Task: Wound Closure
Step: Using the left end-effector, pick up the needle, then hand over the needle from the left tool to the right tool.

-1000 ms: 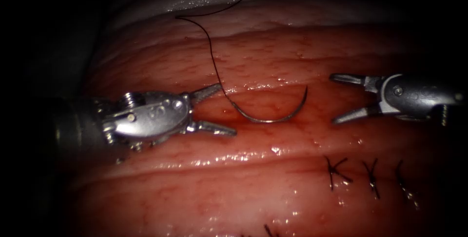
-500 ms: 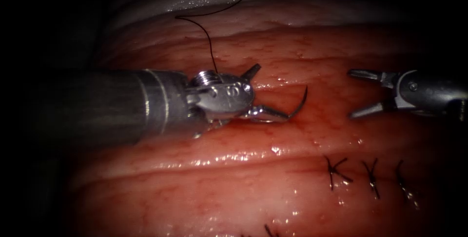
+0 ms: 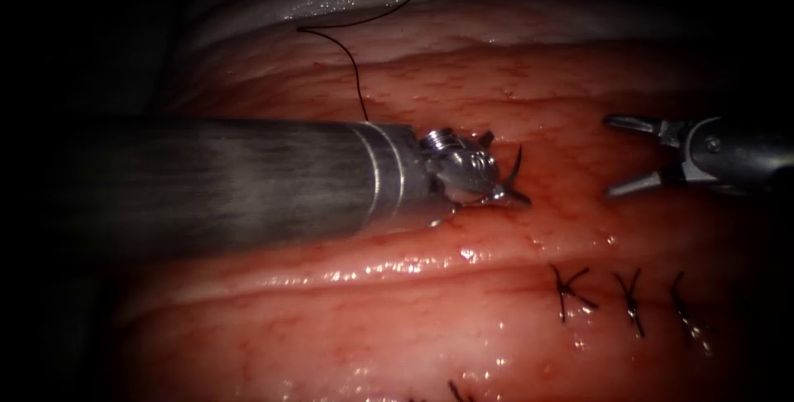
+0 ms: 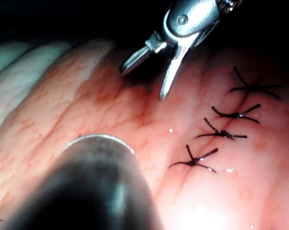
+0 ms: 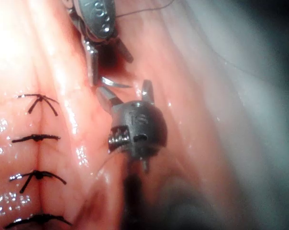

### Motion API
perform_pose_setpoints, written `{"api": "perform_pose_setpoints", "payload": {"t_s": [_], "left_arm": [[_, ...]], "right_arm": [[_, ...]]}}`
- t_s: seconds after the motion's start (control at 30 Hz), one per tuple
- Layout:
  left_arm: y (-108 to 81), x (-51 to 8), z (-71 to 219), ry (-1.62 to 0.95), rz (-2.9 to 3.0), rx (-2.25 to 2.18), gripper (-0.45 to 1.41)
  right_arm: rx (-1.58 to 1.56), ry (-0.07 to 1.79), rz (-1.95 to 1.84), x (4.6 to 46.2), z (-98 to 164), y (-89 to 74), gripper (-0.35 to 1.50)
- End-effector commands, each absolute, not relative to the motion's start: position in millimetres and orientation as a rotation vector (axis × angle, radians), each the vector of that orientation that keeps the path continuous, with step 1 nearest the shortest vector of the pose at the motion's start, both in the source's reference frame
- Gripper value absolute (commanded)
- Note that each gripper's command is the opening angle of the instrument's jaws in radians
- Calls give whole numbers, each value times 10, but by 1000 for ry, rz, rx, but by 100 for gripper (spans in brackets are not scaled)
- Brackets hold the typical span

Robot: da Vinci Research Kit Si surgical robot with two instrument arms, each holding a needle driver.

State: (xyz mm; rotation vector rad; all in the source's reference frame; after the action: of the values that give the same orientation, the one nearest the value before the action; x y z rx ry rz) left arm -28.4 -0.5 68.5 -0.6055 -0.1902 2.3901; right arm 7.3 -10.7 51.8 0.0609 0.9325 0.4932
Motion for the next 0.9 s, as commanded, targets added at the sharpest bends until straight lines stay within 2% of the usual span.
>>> {"api": "perform_pose_setpoints", "payload": {"t_s": [0.03,0.13,0.23,0.27,0.4,0.43,0.9], "left_arm": [[-4,-288,694,-197,2396,-596,53],[-7,-288,701,-211,2402,-577,51],[-10,-290,708,-246,2420,-565,41],[-12,-291,709,-261,2425,-567,32],[-12,-295,709,-317,2420,-601,-37],[-10,-296,708,-325,2417,-606,-45],[10,-277,667,-276,2482,-856,-45]], "right_arm": [[61,935,492,82,524,-106,101],[60,934,493,82,524,-107,101],[60,932,493,84,524,-107,101],[62,930,492,85,524,-107,101],[63,927,491,86,525,-108,103],[62,927,492,87,525,-107,103],[60,924,494,89,530,-105,103]]}}
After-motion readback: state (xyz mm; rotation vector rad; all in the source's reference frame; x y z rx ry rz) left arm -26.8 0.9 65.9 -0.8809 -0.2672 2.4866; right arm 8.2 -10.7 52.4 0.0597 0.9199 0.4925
